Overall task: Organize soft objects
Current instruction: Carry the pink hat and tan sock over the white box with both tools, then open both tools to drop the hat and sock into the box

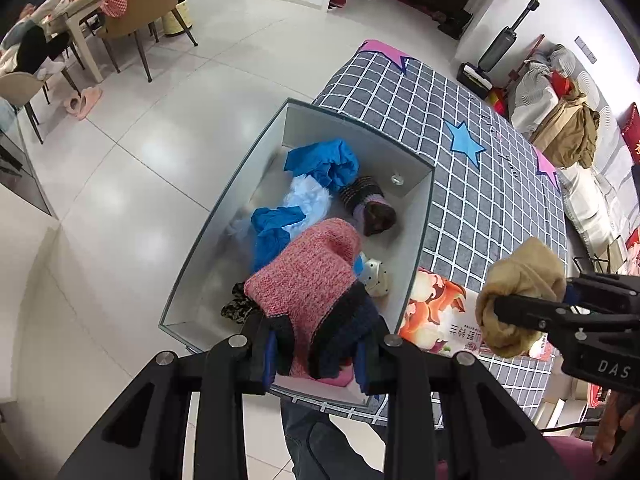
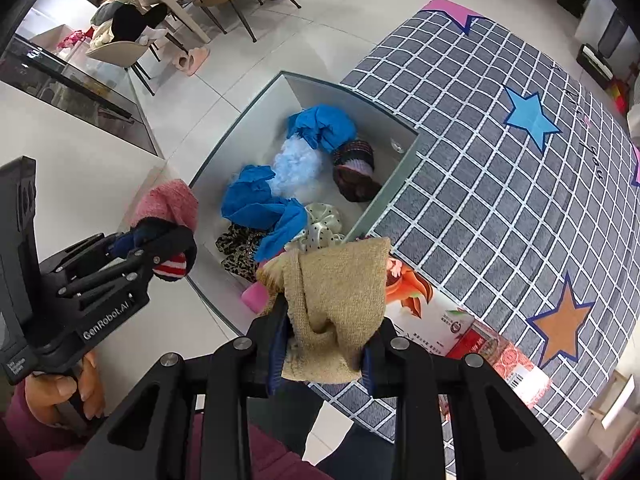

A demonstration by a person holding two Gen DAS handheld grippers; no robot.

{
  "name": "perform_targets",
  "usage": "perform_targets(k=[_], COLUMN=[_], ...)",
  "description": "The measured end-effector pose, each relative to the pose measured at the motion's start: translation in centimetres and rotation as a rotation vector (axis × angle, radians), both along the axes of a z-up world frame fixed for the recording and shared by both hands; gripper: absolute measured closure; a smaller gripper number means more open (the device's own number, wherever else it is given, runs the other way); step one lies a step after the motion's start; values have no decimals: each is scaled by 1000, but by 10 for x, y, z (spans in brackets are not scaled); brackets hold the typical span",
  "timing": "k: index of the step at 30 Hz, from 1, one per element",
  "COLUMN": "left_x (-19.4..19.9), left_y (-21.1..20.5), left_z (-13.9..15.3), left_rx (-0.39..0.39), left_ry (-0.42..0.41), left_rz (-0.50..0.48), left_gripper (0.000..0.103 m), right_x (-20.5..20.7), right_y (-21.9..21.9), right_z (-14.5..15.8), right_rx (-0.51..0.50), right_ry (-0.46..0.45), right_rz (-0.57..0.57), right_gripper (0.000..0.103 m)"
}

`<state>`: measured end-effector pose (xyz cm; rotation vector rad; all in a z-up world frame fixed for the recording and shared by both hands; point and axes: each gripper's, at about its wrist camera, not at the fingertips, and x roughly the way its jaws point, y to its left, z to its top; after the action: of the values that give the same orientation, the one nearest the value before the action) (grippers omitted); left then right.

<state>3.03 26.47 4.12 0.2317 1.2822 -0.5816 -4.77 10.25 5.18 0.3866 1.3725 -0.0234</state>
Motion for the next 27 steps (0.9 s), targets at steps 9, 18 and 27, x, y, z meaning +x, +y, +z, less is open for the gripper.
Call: perform_targets(k=[9,18,27], left_x=[8,14,19], left_y=[0,-1,-6], left_z=[-8,-17,-25], left_rx=[19,41,58], left_ry=[0,3,12], left_rz=[-11,-15,-32], left_gripper=[71,70,70], right_x=[26,37,51], right_y=[11,15,15], right_z=[4,-3,-10], right_rx=[-10,-13,-20], right_ry=[-12,9,27], right_rz=[21,35,37], right_gripper=[72,72,72])
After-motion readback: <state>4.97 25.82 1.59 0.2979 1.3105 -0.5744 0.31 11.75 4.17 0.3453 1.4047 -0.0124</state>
